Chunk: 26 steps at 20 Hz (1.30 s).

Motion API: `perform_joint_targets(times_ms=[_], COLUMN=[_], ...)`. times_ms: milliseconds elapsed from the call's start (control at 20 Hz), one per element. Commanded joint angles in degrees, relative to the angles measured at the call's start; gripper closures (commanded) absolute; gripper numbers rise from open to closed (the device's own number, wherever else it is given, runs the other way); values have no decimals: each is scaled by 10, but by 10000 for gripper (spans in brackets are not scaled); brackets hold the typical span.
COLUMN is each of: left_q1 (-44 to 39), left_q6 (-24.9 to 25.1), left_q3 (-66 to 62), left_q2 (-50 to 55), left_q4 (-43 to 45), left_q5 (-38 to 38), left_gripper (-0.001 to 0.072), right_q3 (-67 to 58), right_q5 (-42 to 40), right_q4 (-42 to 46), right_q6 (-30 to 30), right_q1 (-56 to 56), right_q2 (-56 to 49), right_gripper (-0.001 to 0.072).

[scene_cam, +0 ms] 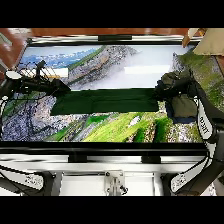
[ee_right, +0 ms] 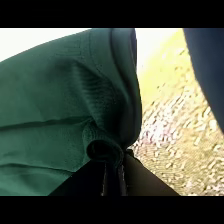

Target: Fold the shirts.

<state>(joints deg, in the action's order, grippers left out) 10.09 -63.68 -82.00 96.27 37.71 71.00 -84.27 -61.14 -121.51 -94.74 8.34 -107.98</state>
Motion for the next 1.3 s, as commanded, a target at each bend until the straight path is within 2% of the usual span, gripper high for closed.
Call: perform_joint_targets(times_ms=[0, 50, 100, 150, 200, 250, 300, 350, 400, 500, 600, 750, 950, 1100, 1250], left_q1=[0, 0, -3, -7, -16, -27, -44, -64, -90, -147, -206, -285, -361, -402, -436], left_q6=[0, 0, 0, 0, 0, 0, 0, 0, 0, 0, -3, -61, -67, -66, -64], left_q3=[0, 0, 0, 0, 0, 0, 0, 0, 0, 0, 0, 0, 0, 0, 0], left_q2=[-2, -2, -3, -3, -3, -3, -2, -2, -2, -2, -2, 7, 40, 65, 88], left_q4=[-5, -5, -5, -5, -5, -5, -5, -5, -5, -5, -5, -5, -7, -64, -140], left_q5=[0, -2, -4, -5, -6, -8, -12, -18, -26, -53, -112, -224, -282, -298, -350], left_gripper=[324, 333, 372, 464, 501, 585, 593, 650, 670, 674, 674, 673, 674, 674, 674], right_q3=[0, 0, 0, 0, 0, 0, 0, 0, 0, 0, 0, 0, 0, 0, 0], right_q5=[-9, -9, -7, -6, -7, -10, -16, -25, -36, -60, -93, -143, -168, -168, -176], right_q4=[-2, -1, -1, -1, -1, -1, -3, -6, -7, -10, -11, -11, -18, -43, -47], right_q6=[-10, -20, -27, -27, -27, -26, -26, -25, -23, -13, -1, 14, 45, 61, 73], right_q1=[0, 0, 0, 0, 0, 0, 0, 0, 0, 0, 0, 0, 0, 0, 0], right_q2=[17, 32, 49, 66, 83, 99, 116, 132, 149, 184, 222, 283, 366, 414, 440], right_gripper=[622, 622, 622, 622, 622, 622, 622, 622, 622, 622, 622, 622, 622, 622, 622])
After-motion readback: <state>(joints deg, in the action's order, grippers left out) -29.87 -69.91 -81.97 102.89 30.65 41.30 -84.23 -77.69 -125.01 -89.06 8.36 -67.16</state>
